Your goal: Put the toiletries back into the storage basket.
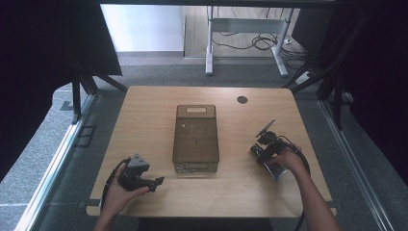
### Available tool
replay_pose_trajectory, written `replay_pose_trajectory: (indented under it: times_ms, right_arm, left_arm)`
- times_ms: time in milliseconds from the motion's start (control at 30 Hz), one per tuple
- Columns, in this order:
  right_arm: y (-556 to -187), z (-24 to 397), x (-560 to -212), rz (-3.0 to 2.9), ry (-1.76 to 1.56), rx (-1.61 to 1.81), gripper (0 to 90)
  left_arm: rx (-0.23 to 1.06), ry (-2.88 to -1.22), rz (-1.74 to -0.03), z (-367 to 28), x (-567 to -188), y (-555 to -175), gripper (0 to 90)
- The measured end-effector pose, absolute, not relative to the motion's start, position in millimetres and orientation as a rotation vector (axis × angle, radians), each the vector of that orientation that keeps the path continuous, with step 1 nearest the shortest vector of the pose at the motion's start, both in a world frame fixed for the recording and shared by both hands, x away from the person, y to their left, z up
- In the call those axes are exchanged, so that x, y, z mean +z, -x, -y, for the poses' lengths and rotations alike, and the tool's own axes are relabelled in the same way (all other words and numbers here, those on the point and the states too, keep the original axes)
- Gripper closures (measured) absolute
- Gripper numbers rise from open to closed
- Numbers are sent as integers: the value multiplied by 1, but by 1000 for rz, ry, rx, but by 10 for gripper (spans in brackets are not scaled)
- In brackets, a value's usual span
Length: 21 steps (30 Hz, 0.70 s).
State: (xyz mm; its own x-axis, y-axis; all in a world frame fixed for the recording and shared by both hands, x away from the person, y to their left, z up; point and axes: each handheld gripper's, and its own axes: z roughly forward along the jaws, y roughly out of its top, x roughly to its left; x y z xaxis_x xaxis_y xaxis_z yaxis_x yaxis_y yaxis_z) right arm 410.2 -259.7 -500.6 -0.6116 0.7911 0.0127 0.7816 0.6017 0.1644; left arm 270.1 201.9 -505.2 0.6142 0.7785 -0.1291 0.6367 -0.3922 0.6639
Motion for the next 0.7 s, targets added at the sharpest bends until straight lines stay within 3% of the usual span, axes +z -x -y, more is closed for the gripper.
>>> replay_pose_trajectory:
  times_ms: [700]
  right_arm:
    - [-411,245,-455,-2791,-1298,276,471]
  left_arm:
    - [262,-2145,-1101,-202,-504,-270,216]
